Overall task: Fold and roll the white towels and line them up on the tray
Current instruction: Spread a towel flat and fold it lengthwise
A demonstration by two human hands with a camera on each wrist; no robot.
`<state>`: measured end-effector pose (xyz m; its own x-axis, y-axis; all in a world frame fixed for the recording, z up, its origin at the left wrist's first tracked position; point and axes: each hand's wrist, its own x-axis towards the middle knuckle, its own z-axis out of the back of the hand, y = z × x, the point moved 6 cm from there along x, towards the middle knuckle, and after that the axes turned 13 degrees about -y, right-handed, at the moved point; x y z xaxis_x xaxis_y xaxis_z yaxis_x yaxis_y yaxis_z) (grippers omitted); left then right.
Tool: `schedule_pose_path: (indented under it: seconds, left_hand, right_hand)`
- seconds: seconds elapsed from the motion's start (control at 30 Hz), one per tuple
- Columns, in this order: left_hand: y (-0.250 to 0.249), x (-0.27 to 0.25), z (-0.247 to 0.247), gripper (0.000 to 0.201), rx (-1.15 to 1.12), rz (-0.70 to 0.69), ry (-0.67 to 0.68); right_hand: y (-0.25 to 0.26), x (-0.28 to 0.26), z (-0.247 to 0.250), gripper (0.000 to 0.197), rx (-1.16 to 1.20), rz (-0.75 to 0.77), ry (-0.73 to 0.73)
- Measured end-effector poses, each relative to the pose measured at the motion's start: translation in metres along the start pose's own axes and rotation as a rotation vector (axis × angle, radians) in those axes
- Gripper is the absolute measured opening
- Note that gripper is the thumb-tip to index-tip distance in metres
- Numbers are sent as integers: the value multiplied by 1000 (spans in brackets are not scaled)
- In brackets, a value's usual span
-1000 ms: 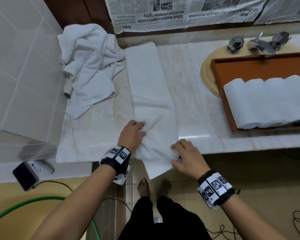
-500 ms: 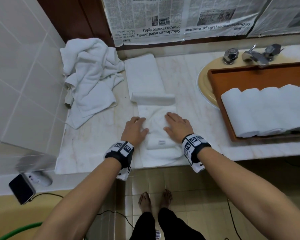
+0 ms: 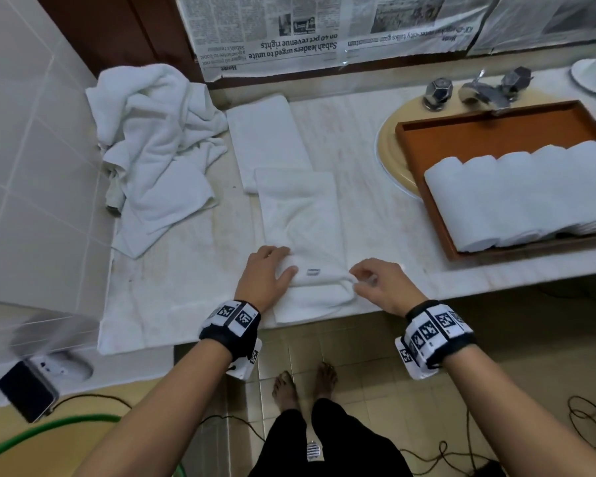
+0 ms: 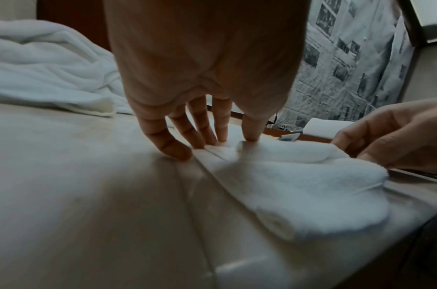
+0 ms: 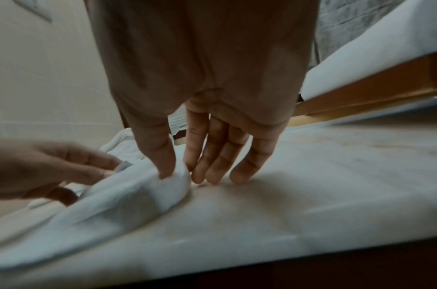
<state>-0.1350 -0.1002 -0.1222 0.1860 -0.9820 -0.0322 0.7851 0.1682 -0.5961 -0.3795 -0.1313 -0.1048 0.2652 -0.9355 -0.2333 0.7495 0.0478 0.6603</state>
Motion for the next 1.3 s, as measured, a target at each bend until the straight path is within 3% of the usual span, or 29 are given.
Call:
schedule_pose_path:
  seconds: [0.17,0.33,0.5,0.6,0.83,0.97,1.13,1.23,1.3]
  left_hand:
    - [-2,-3,1,52,-6,12,-9]
    - [2,-4,3,29,-13,-11,21]
    - [6,-10,3,2,-86,20,73]
    - [2,-13,3,4,-125,17,107]
    - [4,-12,15,11,-32,19,101]
    - [0,-22,6,37,-2,-85,211]
    - [2,-27,17,13,-127,-106,93]
    - [7,-34,20,7,-63,-138,151]
    - [14,-42,17,15,-4,-133,196]
  right_hand:
    - [2,-3,-5,20,121,-60,-16]
    - [2,-14,-5,23,118,-64,-29]
    - [1,-29,-3,24,48,-41,-203]
    - [0,-38,-13,30,15,-26,-230]
    - [-1,-44,-8,19,232,-88,-266]
    - [-3,-50,-7,16,268,-96,-277]
    - [7,-56,-3,11,287,-35,-297]
    - [14,-59,-4,10,150,43,-207]
    - [18,-64,-11,9,26,84,-104]
